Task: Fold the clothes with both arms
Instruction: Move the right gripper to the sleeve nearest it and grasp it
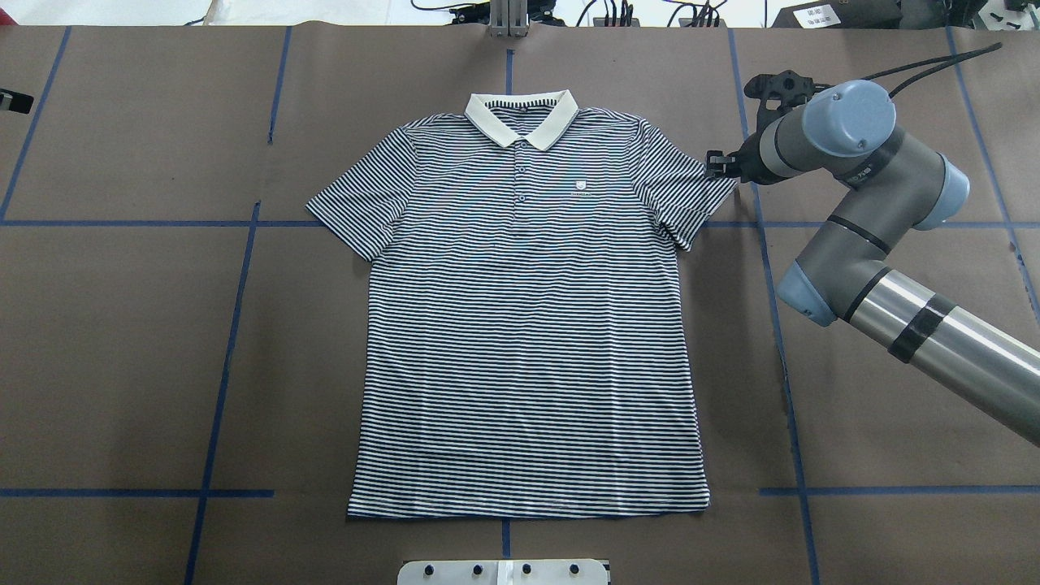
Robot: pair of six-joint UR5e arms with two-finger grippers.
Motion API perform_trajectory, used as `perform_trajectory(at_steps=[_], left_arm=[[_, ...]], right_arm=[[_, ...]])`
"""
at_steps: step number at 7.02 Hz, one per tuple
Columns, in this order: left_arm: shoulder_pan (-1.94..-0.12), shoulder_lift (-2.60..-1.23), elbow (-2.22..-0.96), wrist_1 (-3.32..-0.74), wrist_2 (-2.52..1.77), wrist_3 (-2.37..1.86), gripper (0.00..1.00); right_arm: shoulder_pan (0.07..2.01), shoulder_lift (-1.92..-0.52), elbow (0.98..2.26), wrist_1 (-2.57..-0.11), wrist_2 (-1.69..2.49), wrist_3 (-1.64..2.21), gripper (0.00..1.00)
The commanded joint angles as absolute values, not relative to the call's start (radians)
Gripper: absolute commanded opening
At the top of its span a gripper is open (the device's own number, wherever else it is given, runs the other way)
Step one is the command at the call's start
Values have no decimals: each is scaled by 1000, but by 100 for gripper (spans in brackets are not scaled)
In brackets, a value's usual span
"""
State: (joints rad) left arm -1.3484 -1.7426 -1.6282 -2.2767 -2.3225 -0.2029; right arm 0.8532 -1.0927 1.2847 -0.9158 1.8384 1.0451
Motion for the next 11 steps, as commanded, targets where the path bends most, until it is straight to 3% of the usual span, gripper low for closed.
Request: perform_trajectory(at_steps=[1, 3, 4, 5, 9, 11], left_arm=[[-1345, -1743, -1623, -2289, -2322, -206, 100], [-1344, -1743, -1623, -2289, -2322, -204, 100], [-1345, -1743, -1624, -2289, -2322, -203, 100], [-1345, -1743, -1624, -2290, -2322, -202, 100], [-1344, -1741, -1626, -2290, -2322, -201, 100], [-1344, -1740, -1628, -2292, -2322, -201, 100]], right_arm=[[842, -1100, 1276, -916, 1838, 1045, 55], [839, -1100, 1272, -916, 1838, 1045, 51], [838, -1098, 1270, -916, 1838, 1045, 15], [839, -1089, 1273, -916, 1839, 1037, 0], [844, -1052, 1313, -963, 1838, 1057, 0], [787, -915, 1353, -1189, 1731, 1234, 0]])
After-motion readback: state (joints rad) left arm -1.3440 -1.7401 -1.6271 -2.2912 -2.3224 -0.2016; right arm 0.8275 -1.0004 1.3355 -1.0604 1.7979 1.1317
